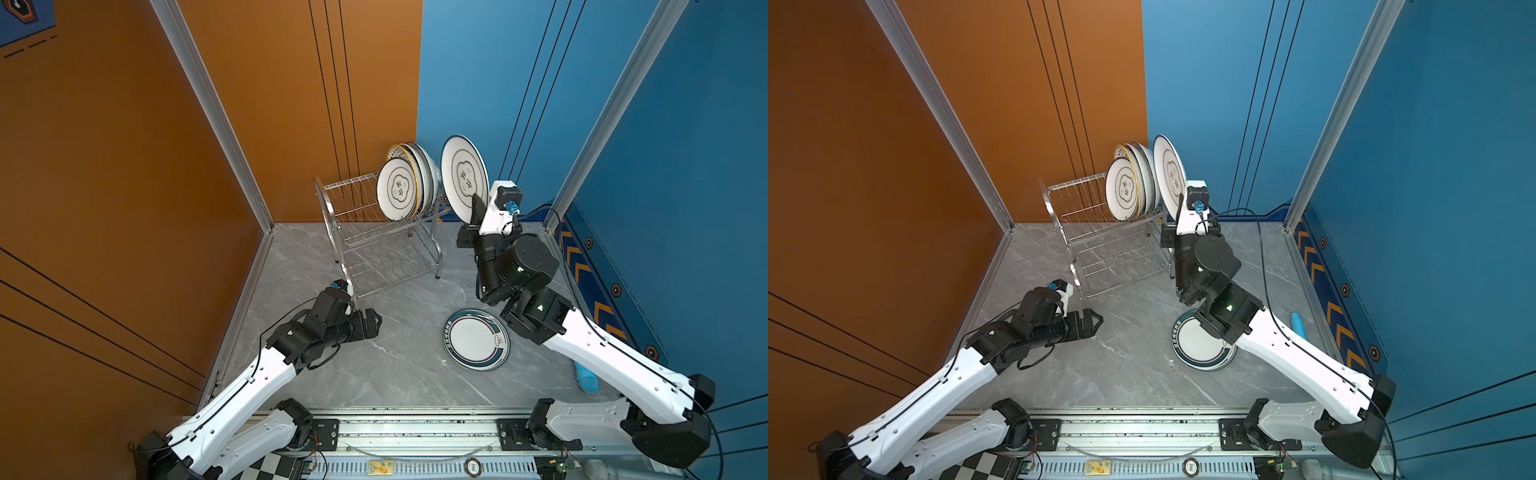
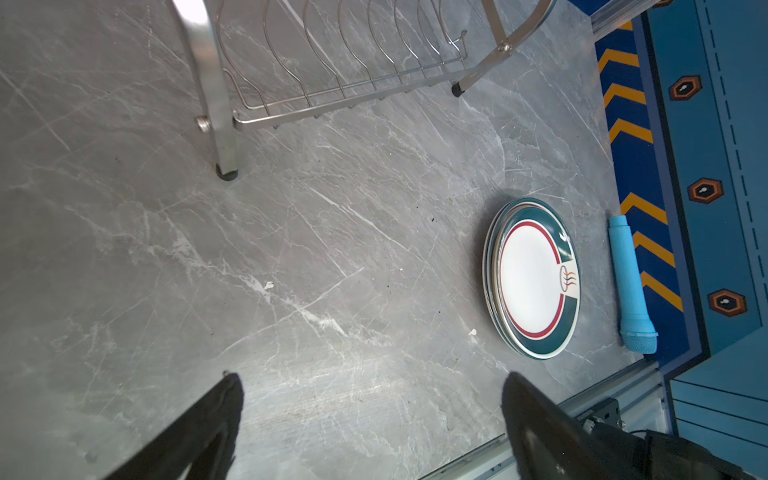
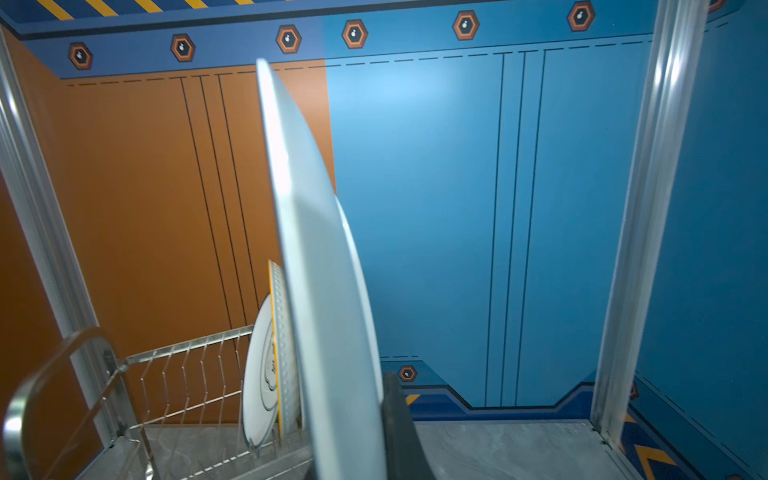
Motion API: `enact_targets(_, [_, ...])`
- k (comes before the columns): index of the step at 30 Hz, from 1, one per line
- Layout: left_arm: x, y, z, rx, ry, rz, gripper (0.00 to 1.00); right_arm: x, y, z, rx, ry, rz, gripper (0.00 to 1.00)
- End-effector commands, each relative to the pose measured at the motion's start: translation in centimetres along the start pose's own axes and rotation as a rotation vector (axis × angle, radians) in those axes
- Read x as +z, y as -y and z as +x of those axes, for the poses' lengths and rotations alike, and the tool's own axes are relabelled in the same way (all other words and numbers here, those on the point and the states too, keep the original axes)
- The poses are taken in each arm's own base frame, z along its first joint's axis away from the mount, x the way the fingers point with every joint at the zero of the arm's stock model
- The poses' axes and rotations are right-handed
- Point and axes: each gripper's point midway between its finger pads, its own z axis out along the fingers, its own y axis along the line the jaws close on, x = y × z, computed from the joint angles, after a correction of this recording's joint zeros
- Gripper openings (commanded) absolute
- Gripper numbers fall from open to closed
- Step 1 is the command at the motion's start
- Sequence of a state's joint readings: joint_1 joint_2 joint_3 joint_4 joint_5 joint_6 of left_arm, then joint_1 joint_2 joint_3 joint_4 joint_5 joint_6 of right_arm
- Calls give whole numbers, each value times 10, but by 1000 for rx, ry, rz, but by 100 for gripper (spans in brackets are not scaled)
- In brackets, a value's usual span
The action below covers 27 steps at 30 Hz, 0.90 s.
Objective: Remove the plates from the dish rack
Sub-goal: 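Swing the held white plate away from the rack toward the stack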
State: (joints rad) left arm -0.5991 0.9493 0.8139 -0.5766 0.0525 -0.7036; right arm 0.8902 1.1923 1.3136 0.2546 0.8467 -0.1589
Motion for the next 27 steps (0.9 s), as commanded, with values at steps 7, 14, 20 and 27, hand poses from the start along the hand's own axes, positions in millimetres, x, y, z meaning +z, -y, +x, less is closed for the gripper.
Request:
enact_targets(7, [19, 39, -8, 105, 2, 0, 98, -54, 110, 67, 63, -155, 231, 0])
enact_targets(14, [37, 74, -6, 145, -15, 107, 99, -85, 136, 150, 153, -457, 158, 0])
enact_targets(20, [59, 97, 4, 167, -75, 167, 95, -103, 132, 193, 327, -616, 21, 0])
enact_targets(27, [72, 125, 9, 154, -111, 275, 91, -106, 125, 223, 527, -717, -79, 0])
